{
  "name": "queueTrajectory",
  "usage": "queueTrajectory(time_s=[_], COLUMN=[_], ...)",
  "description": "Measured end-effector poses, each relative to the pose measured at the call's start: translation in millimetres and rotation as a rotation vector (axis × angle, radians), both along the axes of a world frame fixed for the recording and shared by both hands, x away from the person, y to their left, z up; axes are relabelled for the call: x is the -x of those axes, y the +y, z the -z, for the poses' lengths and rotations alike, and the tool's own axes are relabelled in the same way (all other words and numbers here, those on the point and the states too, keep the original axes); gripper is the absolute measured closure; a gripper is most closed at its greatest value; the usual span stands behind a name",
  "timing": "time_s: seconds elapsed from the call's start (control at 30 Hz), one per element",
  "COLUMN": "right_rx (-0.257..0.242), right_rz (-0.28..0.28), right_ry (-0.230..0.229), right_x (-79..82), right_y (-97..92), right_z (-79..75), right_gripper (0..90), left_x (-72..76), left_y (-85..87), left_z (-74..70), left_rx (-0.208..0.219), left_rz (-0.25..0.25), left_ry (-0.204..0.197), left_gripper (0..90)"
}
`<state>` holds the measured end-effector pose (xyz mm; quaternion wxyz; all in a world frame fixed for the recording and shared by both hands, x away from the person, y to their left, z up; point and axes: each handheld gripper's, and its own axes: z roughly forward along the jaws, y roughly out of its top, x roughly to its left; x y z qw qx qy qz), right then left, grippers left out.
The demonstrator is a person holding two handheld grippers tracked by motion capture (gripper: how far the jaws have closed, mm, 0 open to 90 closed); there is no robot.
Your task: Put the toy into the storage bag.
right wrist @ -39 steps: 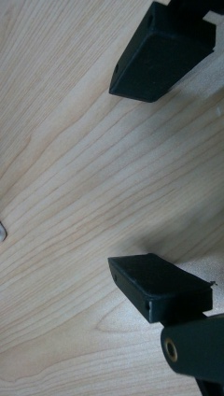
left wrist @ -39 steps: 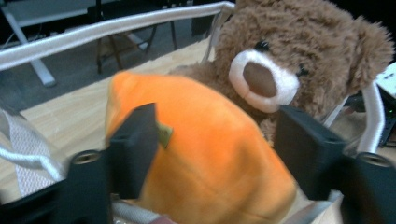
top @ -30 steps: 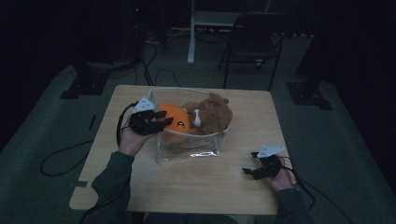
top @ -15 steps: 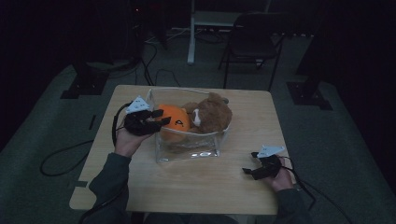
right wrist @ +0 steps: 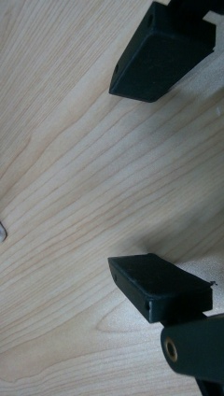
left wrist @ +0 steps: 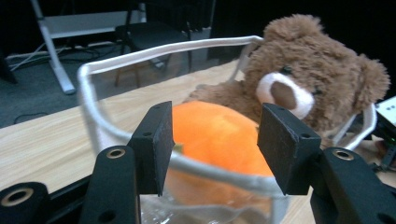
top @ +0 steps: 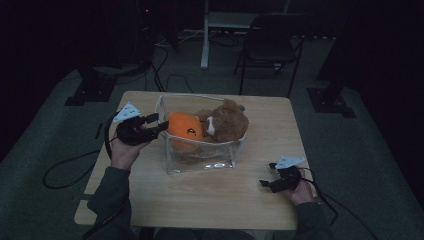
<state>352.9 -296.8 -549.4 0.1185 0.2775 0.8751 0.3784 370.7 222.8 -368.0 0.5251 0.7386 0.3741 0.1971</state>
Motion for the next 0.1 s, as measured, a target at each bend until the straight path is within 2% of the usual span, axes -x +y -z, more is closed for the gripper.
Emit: queueTrajectory(time_s=[0.1], right_rx=[0.000], right_rz=[0.000], right_ry=[0.001], right_x=[0.0], right_y=[0.0], right_z=[0.0], right_gripper=[14.6], left_x=[0.7], left_y=[8.3], left_z=[4.0], left_rx=[0.007], left_rz=[-0.022], left_ry=[0.004], left_gripper=[44.4])
